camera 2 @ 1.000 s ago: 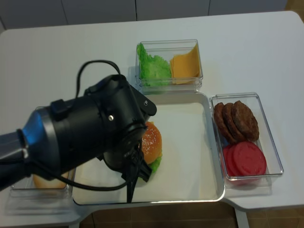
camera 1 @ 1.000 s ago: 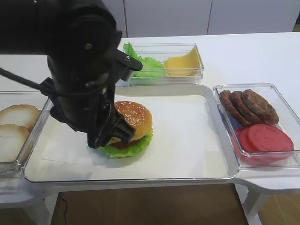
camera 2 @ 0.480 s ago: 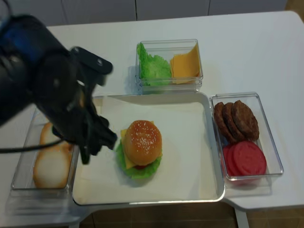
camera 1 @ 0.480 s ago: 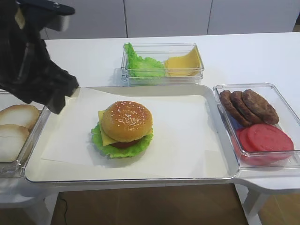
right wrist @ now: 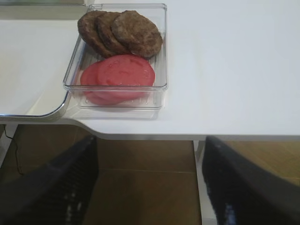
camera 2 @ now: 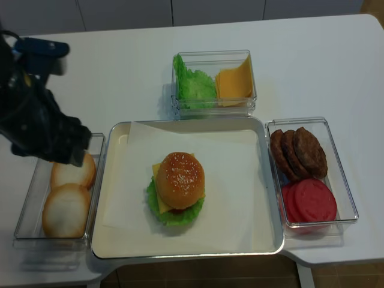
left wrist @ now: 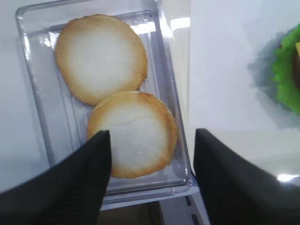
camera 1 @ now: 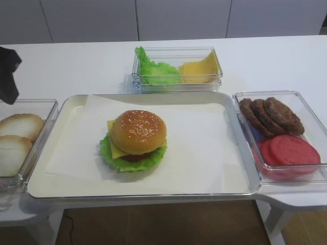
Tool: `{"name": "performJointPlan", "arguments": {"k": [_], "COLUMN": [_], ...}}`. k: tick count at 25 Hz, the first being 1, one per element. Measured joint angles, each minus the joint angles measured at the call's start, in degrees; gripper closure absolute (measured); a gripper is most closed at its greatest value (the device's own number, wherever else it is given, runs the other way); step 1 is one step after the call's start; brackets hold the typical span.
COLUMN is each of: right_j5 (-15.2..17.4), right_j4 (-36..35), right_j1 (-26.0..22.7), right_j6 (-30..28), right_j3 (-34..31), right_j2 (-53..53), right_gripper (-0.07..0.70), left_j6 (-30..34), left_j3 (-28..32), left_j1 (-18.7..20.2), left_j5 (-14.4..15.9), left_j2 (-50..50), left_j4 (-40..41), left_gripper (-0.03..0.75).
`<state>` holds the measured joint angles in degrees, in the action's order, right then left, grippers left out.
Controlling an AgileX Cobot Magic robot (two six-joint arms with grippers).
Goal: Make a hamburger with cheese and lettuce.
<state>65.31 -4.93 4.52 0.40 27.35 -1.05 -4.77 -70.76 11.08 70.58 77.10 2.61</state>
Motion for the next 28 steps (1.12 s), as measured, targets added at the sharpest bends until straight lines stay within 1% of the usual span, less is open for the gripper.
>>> {"name": "performJointPlan", "arguments": {"k": [2, 6, 9, 13, 16, 22, 28], "right_j5": [0.00, 0.00, 0.00, 0.00, 0.00, 0.00, 0.00], "right_j4": [0.00, 0.00, 0.00, 0.00, 0.00, 0.00, 0.00], "right_j1": [0.00, 0.00, 0.00, 0.00, 0.00, 0.00, 0.00], "right_j6": [0.00, 0.00, 0.00, 0.00, 0.00, 0.00, 0.00], "right_j3": [0.00, 0.00, 0.00, 0.00, 0.00, 0.00, 0.00], "right_j2": [0.00, 0.00, 0.00, 0.00, 0.00, 0.00, 0.00], "right_gripper": [0.092, 0.092, 0.092, 0.092, 0.092, 0.092, 0.092], "left_j6": [0.37, 0.60, 0.60, 0.60, 0.03, -2.04, -2.40], "left_j3": [0.02, 0.02, 0.12, 1.40, 4.17, 12.99, 20.86], "left_j1": [-2.63, -6.38, -8.28, -9.28, -9.38, -9.38, -9.38], "left_j5": [0.09, 0.25, 0.45, 0.60, 0.71, 0.93, 1.33], "left_j2": [-0.71, -3.19, -5.38, -9.65, -14.02, -24.51, -39.86], "left_j4": [0.00, 0.00, 0.00, 0.00, 0.00, 0.00, -0.36], "left_gripper": [0.300, 0.300, 0.300, 0.300, 0.300, 0.300, 0.300]}}
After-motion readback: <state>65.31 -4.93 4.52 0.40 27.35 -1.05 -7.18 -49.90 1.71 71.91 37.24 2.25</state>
